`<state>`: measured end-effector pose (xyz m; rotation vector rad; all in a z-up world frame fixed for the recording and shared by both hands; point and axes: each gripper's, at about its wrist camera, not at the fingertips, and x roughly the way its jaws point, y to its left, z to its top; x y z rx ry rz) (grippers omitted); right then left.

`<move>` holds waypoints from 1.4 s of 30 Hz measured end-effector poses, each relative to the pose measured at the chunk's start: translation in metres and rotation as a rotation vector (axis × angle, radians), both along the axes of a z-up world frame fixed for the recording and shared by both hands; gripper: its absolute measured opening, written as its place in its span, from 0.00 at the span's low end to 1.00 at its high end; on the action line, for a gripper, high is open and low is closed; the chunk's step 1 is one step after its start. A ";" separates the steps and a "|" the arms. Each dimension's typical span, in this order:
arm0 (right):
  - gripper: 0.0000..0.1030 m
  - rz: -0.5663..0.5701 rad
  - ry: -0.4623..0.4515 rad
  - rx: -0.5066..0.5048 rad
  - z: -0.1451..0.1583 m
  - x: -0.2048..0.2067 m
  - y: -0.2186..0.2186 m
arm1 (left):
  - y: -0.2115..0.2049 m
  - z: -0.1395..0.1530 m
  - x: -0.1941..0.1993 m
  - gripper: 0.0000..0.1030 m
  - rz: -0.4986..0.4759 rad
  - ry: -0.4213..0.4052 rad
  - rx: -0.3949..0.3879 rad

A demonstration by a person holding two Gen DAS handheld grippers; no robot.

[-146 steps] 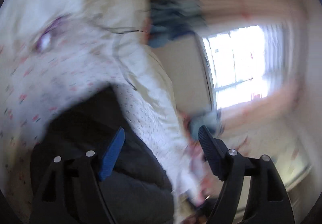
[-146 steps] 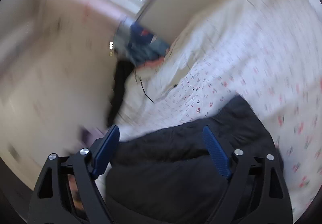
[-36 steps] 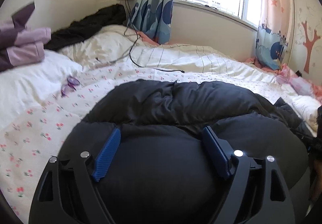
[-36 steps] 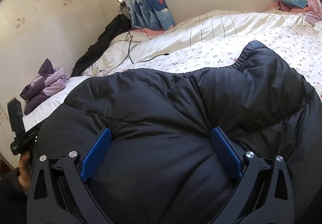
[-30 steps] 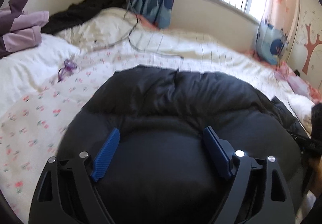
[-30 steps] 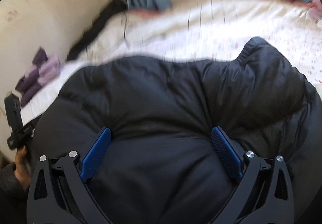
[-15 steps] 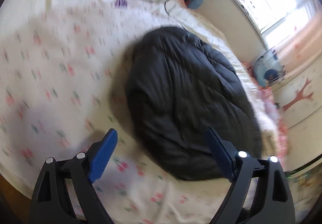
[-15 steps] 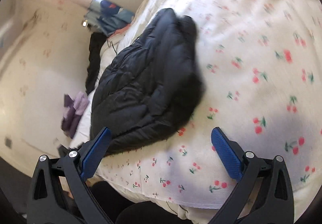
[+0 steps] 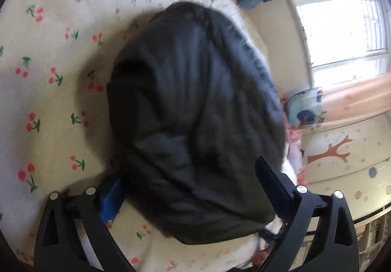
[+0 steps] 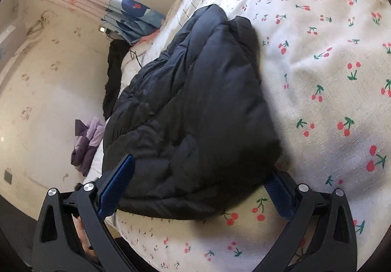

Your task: Fold large clothes

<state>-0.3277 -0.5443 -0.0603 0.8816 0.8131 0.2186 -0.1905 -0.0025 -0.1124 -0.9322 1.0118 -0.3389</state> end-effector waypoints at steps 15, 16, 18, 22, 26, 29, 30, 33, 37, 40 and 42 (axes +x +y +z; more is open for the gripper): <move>0.12 -0.029 -0.203 0.178 0.032 -0.005 0.016 | -0.019 0.053 0.009 0.18 -0.048 -0.047 0.084; 0.12 -0.002 -0.236 0.169 0.047 -0.017 0.024 | -0.015 0.067 0.000 0.17 -0.058 -0.078 0.078; 0.12 0.045 -0.270 0.142 0.067 -0.043 0.036 | -0.005 0.090 -0.023 0.17 -0.075 -0.138 0.088; 0.19 0.071 -0.130 0.077 0.048 -0.090 0.037 | 0.004 0.088 -0.056 0.20 -0.154 -0.128 0.134; 0.29 -0.032 0.003 0.102 0.012 -0.135 0.018 | 0.026 0.034 -0.073 0.32 -0.119 -0.016 0.008; 0.37 -0.145 -0.099 -0.150 0.061 -0.155 0.024 | 0.035 0.036 -0.083 0.44 -0.060 -0.061 0.011; 0.48 -0.159 -0.133 -0.203 0.078 -0.154 0.030 | 0.034 0.035 -0.081 0.53 -0.045 -0.062 0.022; 0.58 -0.075 -0.233 -0.384 0.133 -0.112 0.073 | 0.030 0.027 -0.065 0.62 -0.022 -0.023 -0.010; 0.62 0.165 -0.204 -0.580 0.151 0.003 0.165 | 0.010 0.026 -0.047 0.64 -0.002 -0.014 -0.007; 0.62 0.219 -0.126 -0.655 0.115 0.092 0.208 | 0.009 0.024 -0.042 0.64 0.035 0.003 -0.008; 0.64 0.214 -0.019 -0.692 0.066 0.127 0.219 | 0.018 0.020 -0.043 0.64 0.044 -0.009 0.001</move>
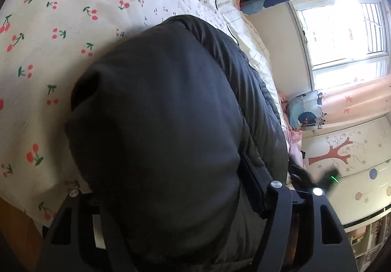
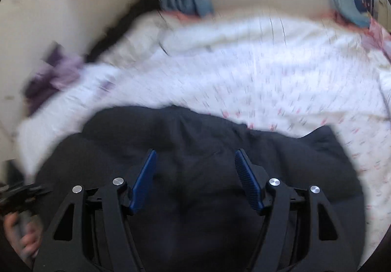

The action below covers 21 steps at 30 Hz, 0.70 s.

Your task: Fold large clothes

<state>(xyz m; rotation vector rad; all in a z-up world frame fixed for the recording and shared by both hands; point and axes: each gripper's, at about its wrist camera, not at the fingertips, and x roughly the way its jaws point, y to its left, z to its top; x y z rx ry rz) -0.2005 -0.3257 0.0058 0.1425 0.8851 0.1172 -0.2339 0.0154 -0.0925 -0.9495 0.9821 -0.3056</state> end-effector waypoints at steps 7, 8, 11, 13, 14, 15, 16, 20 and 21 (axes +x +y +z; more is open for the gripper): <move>0.67 0.036 0.083 -0.010 -0.018 0.005 0.020 | 0.004 0.001 -0.002 0.53 -0.014 -0.047 0.012; 0.67 0.054 0.047 -0.007 -0.005 -0.010 0.031 | 0.005 0.000 -0.004 0.53 -0.015 -0.050 0.013; 0.68 0.142 0.004 -0.078 0.010 -0.052 0.069 | 0.004 0.000 -0.006 0.53 -0.012 -0.061 0.022; 0.72 0.179 0.058 -0.156 -0.011 -0.054 0.085 | 0.003 0.000 -0.007 0.53 -0.004 -0.062 0.013; 0.73 0.204 0.051 -0.199 -0.025 -0.055 0.090 | 0.000 0.002 -0.007 0.53 -0.008 -0.070 0.019; 0.74 0.208 0.052 -0.204 -0.030 -0.051 0.091 | -0.002 0.005 -0.009 0.53 -0.010 -0.080 0.039; 0.74 0.200 0.072 -0.187 -0.031 -0.047 0.089 | -0.004 0.007 -0.010 0.52 -0.011 -0.086 0.055; 0.74 0.135 0.103 -0.143 -0.007 -0.062 0.089 | -0.006 0.016 -0.014 0.52 -0.020 -0.113 0.105; 0.74 0.139 0.059 -0.133 0.004 -0.076 0.094 | -0.005 0.015 -0.015 0.52 -0.020 -0.115 0.101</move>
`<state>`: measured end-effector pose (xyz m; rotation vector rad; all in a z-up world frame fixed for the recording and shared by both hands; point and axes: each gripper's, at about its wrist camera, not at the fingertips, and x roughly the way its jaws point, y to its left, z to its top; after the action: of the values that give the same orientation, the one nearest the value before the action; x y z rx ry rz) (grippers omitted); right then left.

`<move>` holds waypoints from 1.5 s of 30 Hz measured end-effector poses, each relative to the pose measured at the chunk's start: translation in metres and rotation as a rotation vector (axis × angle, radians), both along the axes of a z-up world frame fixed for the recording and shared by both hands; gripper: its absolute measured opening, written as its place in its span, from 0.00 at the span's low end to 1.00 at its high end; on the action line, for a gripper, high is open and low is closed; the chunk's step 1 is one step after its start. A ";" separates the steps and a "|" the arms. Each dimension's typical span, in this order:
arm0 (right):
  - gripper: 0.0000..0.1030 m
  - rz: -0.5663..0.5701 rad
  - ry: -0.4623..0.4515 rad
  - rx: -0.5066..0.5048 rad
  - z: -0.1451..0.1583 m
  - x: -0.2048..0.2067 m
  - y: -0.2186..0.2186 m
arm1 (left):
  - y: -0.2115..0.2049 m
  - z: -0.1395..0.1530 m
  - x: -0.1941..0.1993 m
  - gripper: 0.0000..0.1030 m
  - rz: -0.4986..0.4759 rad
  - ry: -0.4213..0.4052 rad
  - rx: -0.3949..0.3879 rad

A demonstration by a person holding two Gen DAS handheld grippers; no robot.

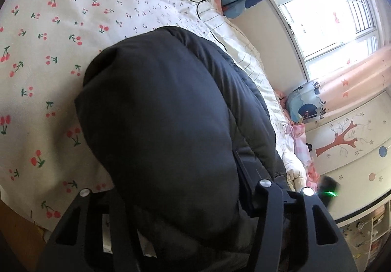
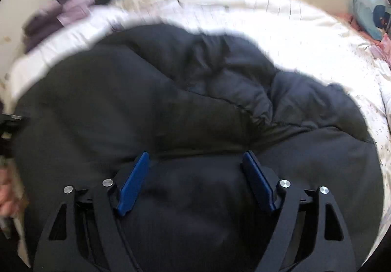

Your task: Fold large clothes

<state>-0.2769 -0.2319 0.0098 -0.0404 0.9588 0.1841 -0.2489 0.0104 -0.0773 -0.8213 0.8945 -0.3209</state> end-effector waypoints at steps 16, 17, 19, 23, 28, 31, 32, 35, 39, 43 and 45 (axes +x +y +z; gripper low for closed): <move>0.80 0.017 -0.027 -0.088 0.030 0.029 0.014 | 0.007 -0.004 0.001 0.53 0.018 0.031 -0.050; 0.80 -0.013 -0.028 -0.093 0.031 0.050 0.006 | 0.007 -0.005 0.002 0.53 0.021 0.035 -0.055; 0.80 -0.047 0.004 -0.129 0.019 0.079 -0.006 | 0.008 -0.006 0.004 0.53 0.027 0.041 -0.073; 0.86 -0.022 0.151 -0.101 -0.018 0.105 -0.016 | 0.007 -0.008 0.005 0.53 0.029 0.050 -0.092; 0.86 0.078 0.032 -0.114 0.020 0.021 0.007 | 0.009 -0.009 0.004 0.53 0.026 0.036 -0.090; 0.90 0.140 0.073 -0.230 -0.016 0.000 0.022 | 0.004 -0.006 0.000 0.52 0.055 0.012 -0.095; 0.91 0.136 0.076 -0.226 -0.019 0.002 0.019 | 0.002 -0.002 -0.001 0.50 0.055 -0.001 -0.087; 0.90 0.093 0.090 -0.206 0.003 -0.002 0.015 | -0.004 0.019 -0.006 0.42 0.032 -0.056 -0.045; 0.90 0.140 0.064 -0.294 0.001 -0.031 0.033 | -0.021 0.054 -0.010 0.38 -0.014 -0.155 0.010; 0.91 0.136 0.102 -0.250 -0.019 -0.026 0.023 | -0.090 0.119 -0.020 0.38 -0.182 -0.339 0.123; 0.91 0.141 0.142 -0.180 -0.006 -0.035 0.003 | -0.133 0.146 -0.025 0.38 -0.284 -0.411 0.211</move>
<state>-0.3119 -0.2289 0.0037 -0.2641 1.1128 0.2321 -0.2738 -0.1230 0.0691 -0.4093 0.6421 -0.6088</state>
